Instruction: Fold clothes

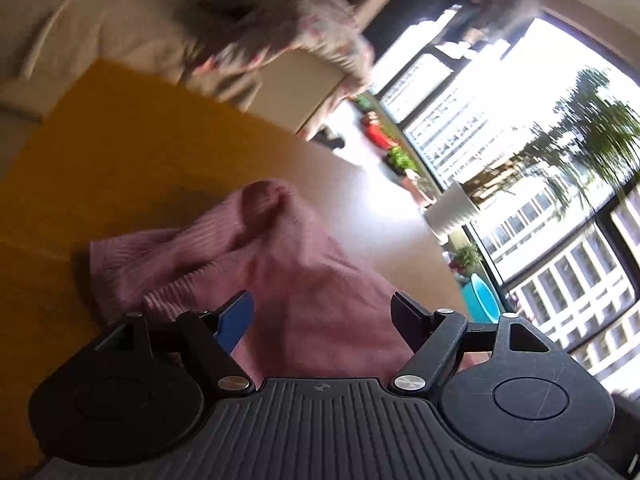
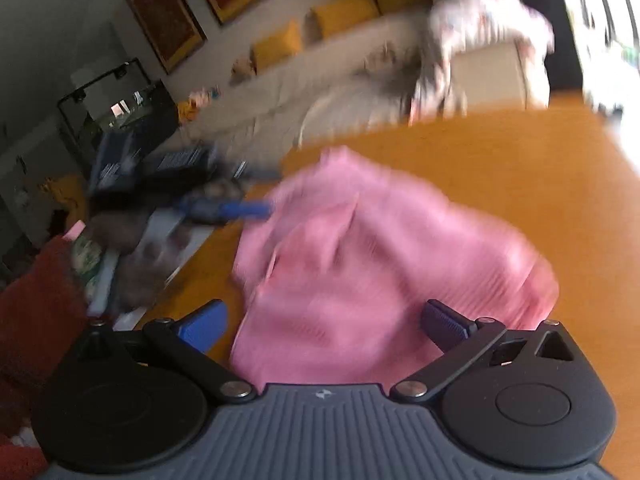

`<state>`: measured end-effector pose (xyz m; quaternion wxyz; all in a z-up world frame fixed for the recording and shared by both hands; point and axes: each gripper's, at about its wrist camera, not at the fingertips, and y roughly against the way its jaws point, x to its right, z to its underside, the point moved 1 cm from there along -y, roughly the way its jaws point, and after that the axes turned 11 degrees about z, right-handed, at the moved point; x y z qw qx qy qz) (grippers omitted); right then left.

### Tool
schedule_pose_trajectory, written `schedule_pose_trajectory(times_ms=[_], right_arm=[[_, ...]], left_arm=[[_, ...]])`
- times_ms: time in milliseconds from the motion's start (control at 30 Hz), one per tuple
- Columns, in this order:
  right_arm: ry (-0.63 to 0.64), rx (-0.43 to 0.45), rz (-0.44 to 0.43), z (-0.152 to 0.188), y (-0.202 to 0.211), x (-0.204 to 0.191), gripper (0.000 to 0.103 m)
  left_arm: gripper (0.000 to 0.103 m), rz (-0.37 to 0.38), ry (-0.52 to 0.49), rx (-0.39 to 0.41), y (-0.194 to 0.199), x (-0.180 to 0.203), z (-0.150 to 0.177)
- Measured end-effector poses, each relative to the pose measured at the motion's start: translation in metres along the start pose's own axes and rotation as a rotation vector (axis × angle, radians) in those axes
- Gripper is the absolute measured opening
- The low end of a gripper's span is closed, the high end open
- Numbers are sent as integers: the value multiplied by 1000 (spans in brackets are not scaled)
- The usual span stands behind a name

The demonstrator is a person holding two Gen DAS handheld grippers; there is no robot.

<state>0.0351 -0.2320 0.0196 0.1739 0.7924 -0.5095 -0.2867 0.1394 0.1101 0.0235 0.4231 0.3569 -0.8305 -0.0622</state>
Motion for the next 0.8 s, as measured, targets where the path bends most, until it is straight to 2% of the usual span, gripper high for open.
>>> schedule_pose_trajectory(times_ms=[67, 133, 167, 233, 267, 333, 367, 433, 567, 667, 800], right_arm=[[93, 100, 111, -16, 16, 3, 103], [202, 173, 285, -25, 23, 6, 103], [261, 189, 380, -30, 16, 8, 103], [342, 155, 485, -26, -3, 14, 103], [383, 137, 537, -23, -12, 17, 103], [448, 81, 609, -14, -31, 23, 103], [472, 44, 628, -6, -40, 25, 103], [471, 50, 604, 1, -32, 15, 103], [467, 60, 554, 15, -17, -4, 103], [464, 67, 517, 25, -6, -19, 103], [460, 78, 468, 39, 9, -39, 103]], left_arm=[[81, 40, -29, 3, 8, 26, 10], [74, 103, -6, -4, 1, 46, 22], [67, 136, 17, -13, -4, 54, 28], [65, 184, 58, -58, -18, 60, 44], [65, 169, 55, -82, -26, 63, 52], [64, 70, 3, -120, -44, 63, 64], [61, 10, -30, -133, -50, 62, 70], [61, -13, -65, -134, -57, 61, 73], [74, -54, -115, -134, -70, 65, 64], [84, -92, -194, -138, -84, 67, 55], [87, -129, -252, -159, -92, 73, 52]])
